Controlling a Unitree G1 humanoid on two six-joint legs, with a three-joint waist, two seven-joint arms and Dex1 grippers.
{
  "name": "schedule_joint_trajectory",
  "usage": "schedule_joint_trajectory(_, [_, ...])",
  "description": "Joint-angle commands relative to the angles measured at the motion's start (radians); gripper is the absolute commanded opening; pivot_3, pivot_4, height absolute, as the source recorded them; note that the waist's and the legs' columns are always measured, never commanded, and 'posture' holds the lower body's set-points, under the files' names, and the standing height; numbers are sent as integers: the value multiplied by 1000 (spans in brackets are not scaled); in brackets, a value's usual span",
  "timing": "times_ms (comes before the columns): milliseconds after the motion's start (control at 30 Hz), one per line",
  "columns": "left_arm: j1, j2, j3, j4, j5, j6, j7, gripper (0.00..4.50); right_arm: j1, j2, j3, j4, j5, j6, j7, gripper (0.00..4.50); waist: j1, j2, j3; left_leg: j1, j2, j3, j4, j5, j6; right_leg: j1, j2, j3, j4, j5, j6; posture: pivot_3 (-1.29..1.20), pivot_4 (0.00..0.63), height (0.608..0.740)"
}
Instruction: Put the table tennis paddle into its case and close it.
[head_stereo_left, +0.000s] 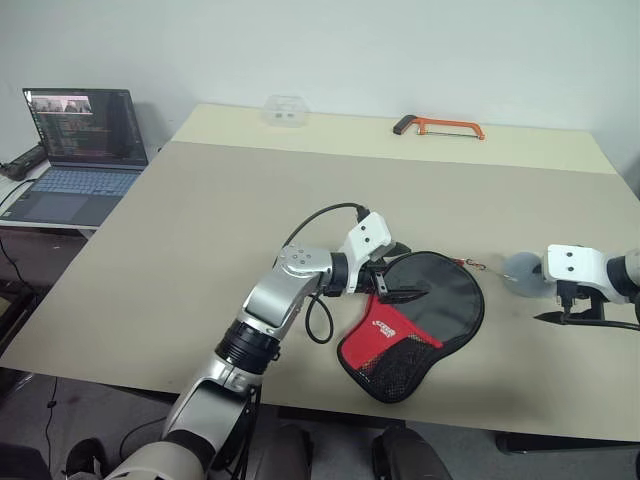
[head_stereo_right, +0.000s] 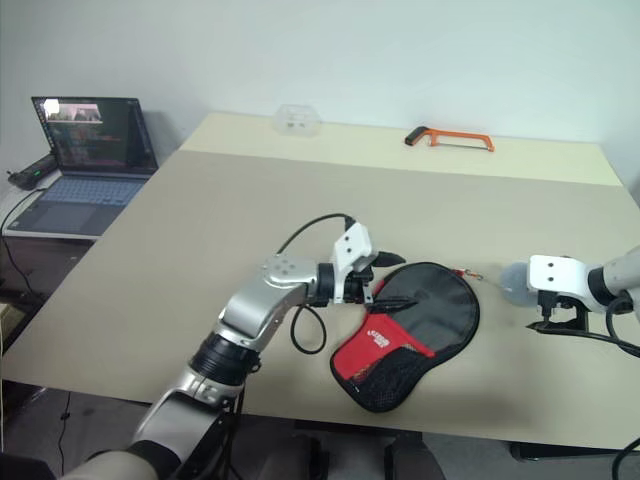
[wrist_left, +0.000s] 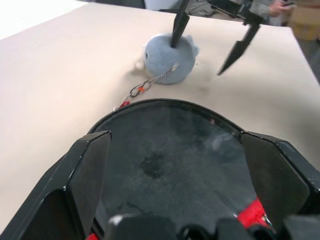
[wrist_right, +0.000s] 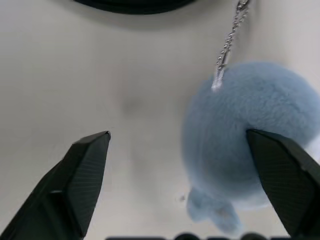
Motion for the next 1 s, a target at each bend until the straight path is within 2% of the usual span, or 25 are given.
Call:
schedule_joint_trajectory(33, [-44, 7, 45, -46, -42, -13, -21, 4500, 17, -31, -106, -114, 126, 96, 52, 4483, -3, 0, 0, 0, 0, 0, 0, 0, 0, 0, 0, 0, 0, 0, 0, 0, 150, 740])
schedule_joint_trajectory(200, [-86, 89, 52, -69, -34, -46, -73, 4500, -2, -4, -287, -227, 330, 310, 21, 4483, -12, 0, 1, -1, 0, 0, 0, 0, 0, 0, 0, 0, 0, 0, 0, 0, 150, 740])
schedule_joint_trajectory(300, [-96, 170, 71, -116, -58, -47, -129, 4500, -17, 60, -432, -341, 499, 525, -81, 4483, -18, -1, 1, -1, 1, 0, -1, 0, 0, 0, 0, 0, 0, 0, 0, 0, 150, 740])
schedule_joint_trajectory(367, [-87, 240, 88, -143, -70, -46, -174, 4500, 31, 88, -507, -431, 587, 699, -146, 4483, -19, -1, 1, -1, 1, -1, -1, 0, 0, 0, 1, 0, 0, 0, 0, 0, 150, 740])
schedule_joint_trajectory(467, [-59, 335, 104, -148, -70, -58, -227, 4500, 181, 108, -573, -563, 634, 814, -196, 4483, -16, -1, 1, -1, 1, -2, -2, 0, 0, 0, 1, -1, -1, 0, 0, 0, 150, 740])
schedule_joint_trajectory(567, [-27, 417, 118, -120, -69, -77, -276, 4500, 324, 132, -598, -666, 645, 880, -260, 4483, -14, -1, 1, -2, 1, -2, -2, 0, 0, -1, 0, -1, -2, 0, 0, 0, 150, 740])
schedule_joint_trajectory(700, [-3, 490, 110, -75, -43, -127, -330, 4500, 375, 213, -603, -731, 744, 990, -342, 4483, -16, -2, 2, -2, 1, -1, -1, 0, 0, -1, 0, -1, -2, -2, 5, 0, 150, 740])
schedule_joint_trajectory(867, [-21, 491, 114, -57, -41, -142, -342, 4500, 285, 409, -544, -645, 734, 1170, -614, 4483, -18, -4, 2, -2, 2, -1, -1, 0, 0, -1, 1, 0, -2, -2, 5, 0, 150, 740])
schedule_joint_trajectory(1000, [-20, 490, 121, -71, -49, -134, -341, 4500, 242, 487, -546, -669, 762, 1270, -711, 4483, -17, -3, 2, -5, 2, 0, -2, 0, 0, -5, 2, 1, -1, -1, 3, 0, 150, 740])
